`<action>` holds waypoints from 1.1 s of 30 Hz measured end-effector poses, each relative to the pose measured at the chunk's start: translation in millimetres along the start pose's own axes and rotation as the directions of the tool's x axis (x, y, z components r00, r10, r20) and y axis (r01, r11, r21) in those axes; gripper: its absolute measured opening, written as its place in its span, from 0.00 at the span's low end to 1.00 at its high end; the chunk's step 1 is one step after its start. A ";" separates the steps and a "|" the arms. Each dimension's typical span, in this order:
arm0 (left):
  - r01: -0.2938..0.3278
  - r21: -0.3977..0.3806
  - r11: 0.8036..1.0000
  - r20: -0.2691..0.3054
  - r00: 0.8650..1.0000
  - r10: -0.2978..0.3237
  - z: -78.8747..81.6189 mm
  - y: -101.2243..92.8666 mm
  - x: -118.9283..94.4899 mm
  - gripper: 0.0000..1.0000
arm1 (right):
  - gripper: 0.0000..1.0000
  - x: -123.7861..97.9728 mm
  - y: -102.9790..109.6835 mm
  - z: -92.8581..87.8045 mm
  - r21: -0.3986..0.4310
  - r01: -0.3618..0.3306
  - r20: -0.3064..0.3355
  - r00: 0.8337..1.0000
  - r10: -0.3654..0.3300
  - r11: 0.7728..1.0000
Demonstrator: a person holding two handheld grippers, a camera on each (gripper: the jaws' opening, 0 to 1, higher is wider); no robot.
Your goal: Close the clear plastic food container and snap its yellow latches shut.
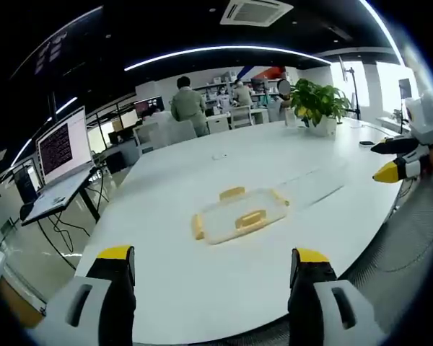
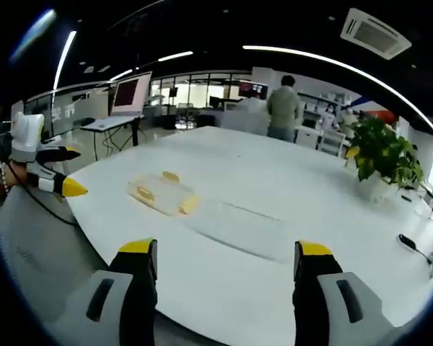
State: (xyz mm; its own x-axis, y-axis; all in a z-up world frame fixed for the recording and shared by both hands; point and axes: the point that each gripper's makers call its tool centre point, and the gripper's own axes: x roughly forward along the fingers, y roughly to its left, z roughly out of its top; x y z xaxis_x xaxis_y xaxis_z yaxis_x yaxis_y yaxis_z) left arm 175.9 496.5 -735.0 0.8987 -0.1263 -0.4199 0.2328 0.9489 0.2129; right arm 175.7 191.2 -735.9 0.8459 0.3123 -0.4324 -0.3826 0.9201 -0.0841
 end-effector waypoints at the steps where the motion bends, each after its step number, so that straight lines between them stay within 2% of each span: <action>1: -0.001 0.000 1.000 -0.001 1.000 0.001 -0.2 0.2 0.0 0.85 | 0.75 0.1 0.6 0.2 0.000 -0.004 0.002 1.000 0.004 1.000; 24: -0.006 0.005 1.000 -0.018 1.000 0.006 -3.9 0.9 1.8 0.85 | 0.76 0.6 -1.1 0.8 0.011 0.001 0.008 1.000 -0.001 1.000; 28: -0.007 -0.020 1.000 0.014 1.000 0.008 1.5 2.0 0.5 0.87 | 0.76 0.8 -0.6 0.5 0.010 -0.002 0.006 1.000 0.002 1.000; 33: -0.001 -0.026 1.000 0.013 1.000 0.001 1.3 0.9 1.6 0.90 | 0.75 1.1 0.2 -0.4 0.008 -0.006 -0.001 1.000 0.006 1.000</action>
State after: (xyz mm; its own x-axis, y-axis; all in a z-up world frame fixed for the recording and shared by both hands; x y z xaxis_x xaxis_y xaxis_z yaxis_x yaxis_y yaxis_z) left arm 178.0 496.8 -734.3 0.9039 -0.1293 -0.4078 0.2227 0.9561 0.1904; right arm 176.4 191.6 -736.8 0.8432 0.3180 -0.4336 -0.3852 0.9198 -0.0745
